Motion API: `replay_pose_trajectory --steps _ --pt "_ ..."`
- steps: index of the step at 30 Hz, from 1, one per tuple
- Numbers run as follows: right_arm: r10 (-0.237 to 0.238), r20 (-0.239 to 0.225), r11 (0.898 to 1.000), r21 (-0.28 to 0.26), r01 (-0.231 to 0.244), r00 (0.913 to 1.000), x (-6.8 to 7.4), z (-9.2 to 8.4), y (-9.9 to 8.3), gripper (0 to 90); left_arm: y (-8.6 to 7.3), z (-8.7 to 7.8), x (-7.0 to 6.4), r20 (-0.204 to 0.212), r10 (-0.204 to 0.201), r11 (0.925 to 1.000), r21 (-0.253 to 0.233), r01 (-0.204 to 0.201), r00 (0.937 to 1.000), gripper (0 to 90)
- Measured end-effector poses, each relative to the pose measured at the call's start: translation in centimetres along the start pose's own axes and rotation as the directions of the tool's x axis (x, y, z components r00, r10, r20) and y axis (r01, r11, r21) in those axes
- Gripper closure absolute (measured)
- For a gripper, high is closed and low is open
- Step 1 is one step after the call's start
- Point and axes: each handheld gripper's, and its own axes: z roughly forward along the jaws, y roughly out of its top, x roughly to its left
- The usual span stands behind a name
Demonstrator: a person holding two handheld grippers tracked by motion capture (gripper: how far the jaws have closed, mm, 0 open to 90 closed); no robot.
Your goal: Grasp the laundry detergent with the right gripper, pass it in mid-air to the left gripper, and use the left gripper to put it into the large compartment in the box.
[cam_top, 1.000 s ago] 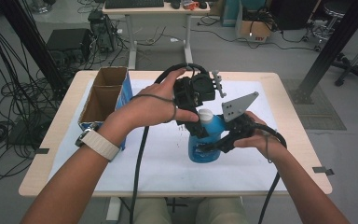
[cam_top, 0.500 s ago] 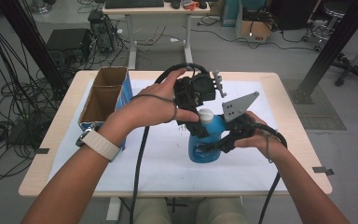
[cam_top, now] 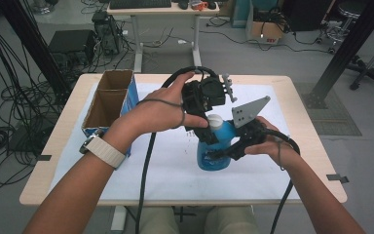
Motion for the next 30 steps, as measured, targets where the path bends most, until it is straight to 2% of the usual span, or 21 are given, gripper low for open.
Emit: replay_pose_trajectory --steps 23,26,30 --pt "-0.002 -0.006 1.0 0.006 0.002 1.0 0.0 0.2 0.14 42.3 -0.14 -0.03 0.01 -0.002 -0.006 1.0 -0.002 0.006 1.0 7.1" --pt "0.02 -0.024 1.0 0.007 -0.02 0.9995 0.17 0.19 0.19 42.3 -0.13 0.02 0.01 -0.003 -0.004 1.0 -0.004 0.004 1.0 7.1" --pt "0.018 -0.025 1.0 0.01 -0.018 0.9995 0.25 0.21 0.24 42.3 -0.09 0.18 0.0 -0.002 -0.004 1.0 0.002 0.004 1.0 7.1"
